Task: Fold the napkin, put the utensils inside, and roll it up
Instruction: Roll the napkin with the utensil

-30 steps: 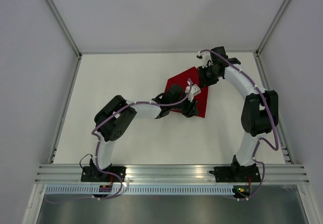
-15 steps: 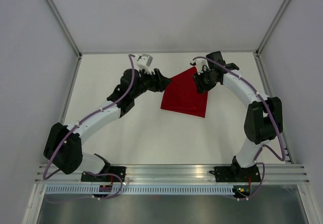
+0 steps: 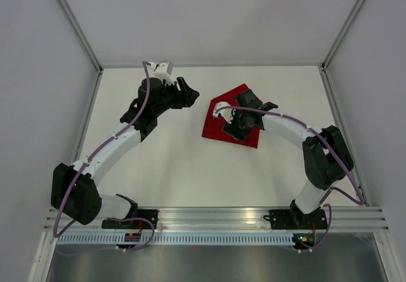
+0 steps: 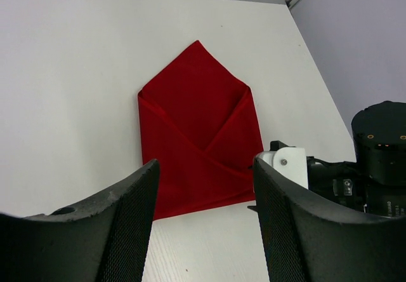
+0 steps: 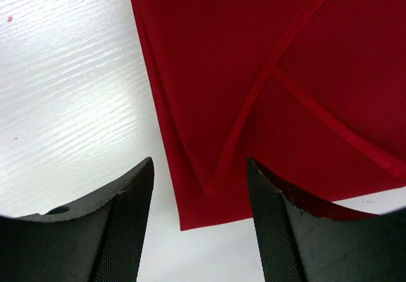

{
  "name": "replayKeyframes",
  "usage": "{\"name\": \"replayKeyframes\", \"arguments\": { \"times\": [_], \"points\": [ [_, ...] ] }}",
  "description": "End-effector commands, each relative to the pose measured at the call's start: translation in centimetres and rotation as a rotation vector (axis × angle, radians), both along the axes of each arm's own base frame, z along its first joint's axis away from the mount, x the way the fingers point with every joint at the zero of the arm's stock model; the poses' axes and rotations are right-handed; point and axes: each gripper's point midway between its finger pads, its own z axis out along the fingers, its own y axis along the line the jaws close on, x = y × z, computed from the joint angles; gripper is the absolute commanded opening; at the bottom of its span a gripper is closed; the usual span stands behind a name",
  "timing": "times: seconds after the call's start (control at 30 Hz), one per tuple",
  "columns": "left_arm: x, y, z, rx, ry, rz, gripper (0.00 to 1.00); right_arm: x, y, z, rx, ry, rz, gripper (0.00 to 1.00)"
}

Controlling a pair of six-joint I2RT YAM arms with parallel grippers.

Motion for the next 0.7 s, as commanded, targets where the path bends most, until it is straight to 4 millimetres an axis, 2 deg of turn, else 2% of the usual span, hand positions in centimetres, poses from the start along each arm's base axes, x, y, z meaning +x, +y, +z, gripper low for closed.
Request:
{"name": "replayKeyframes", "arguments": {
  "times": [0.0, 0.17, 0.4, 0.67],
  "points": [
    [0.2, 0.5, 2.1, 0.018, -0.030, 0.013, 0.66, 2.3, 1.5, 1.1, 0.024, -0.105, 0.084, 0.66],
    [0.0, 0.4, 1.9, 0.029, -0.023, -0.001, 0.66, 1.0, 2.1, 0.0, 0.036, -0.064, 0.149, 0.66],
    [-0.1, 0.7, 1.7, 0.042, -0.028, -0.004, 0.66, 1.0, 2.5, -1.4, 0.018, -0.055, 0.172, 0.66],
    [0.0, 0.8, 1.4, 0.050, -0.028, -0.007, 0.66, 1.0, 2.2, -3.8, -0.026, -0.031, 0.183, 0.65]
  ]
}}
